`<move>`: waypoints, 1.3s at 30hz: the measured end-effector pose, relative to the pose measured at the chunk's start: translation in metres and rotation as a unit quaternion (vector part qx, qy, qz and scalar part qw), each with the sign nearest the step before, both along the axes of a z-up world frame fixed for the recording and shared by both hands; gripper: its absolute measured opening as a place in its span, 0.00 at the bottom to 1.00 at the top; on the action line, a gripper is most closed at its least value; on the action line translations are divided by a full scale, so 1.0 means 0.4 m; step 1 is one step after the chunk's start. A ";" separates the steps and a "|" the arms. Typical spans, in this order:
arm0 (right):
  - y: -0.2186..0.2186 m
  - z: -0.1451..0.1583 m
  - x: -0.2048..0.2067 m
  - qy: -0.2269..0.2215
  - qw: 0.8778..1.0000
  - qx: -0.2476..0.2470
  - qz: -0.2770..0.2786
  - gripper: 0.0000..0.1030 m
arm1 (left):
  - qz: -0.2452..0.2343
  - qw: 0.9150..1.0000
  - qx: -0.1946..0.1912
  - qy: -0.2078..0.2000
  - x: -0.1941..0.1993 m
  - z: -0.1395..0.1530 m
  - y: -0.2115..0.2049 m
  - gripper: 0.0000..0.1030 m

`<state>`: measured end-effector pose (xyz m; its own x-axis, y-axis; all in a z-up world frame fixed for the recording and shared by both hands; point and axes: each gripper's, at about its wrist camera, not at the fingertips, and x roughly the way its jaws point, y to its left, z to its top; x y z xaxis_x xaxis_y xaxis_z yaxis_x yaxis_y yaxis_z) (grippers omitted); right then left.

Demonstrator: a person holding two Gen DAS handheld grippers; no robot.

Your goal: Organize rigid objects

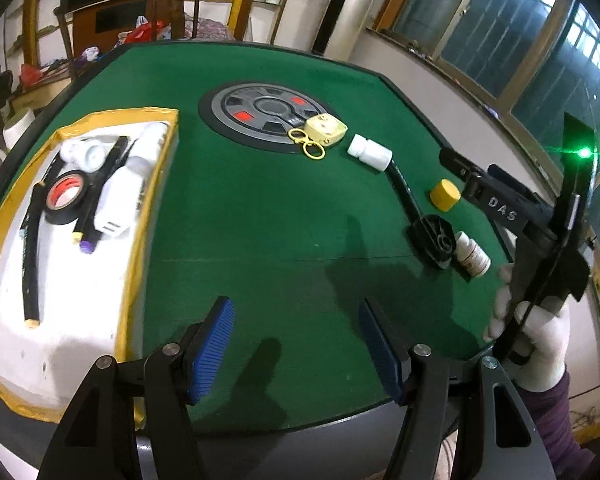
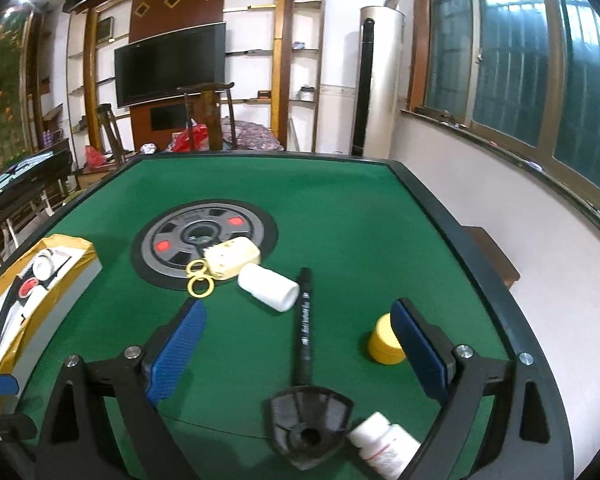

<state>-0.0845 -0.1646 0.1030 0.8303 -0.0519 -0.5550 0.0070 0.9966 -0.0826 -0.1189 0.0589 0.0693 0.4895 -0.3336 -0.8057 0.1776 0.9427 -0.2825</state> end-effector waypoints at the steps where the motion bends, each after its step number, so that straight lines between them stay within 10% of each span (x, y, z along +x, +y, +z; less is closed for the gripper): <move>1: -0.005 -0.002 0.002 0.001 1.000 0.000 -0.002 0.90 | 0.000 1.000 0.003 0.001 0.006 -0.004 -0.005 0.66; 16: -0.047 -0.037 0.025 0.022 1.000 -0.005 -0.014 0.90 | 0.016 0.999 0.038 0.028 0.164 -0.124 -0.070 0.66; 24: -0.046 -0.054 0.039 0.031 0.999 -0.007 -0.018 0.90 | -0.015 0.997 0.079 -0.009 0.192 -0.142 -0.131 0.93; 32: -0.146 0.021 0.012 -0.036 0.998 0.047 -0.038 1.00 | -0.043 0.992 0.117 -0.005 0.197 -0.155 -0.169 0.99; 39: -0.295 -0.025 0.101 0.085 0.982 0.168 -0.018 1.00 | -0.050 0.990 0.131 -0.007 0.196 -0.161 -0.177 0.99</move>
<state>-0.0439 -0.2824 0.0932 0.7247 0.1297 -0.6767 0.0575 0.9673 0.2469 -0.0404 -0.0118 0.0050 0.4762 -0.1627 -0.8642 0.2769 0.9605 -0.0283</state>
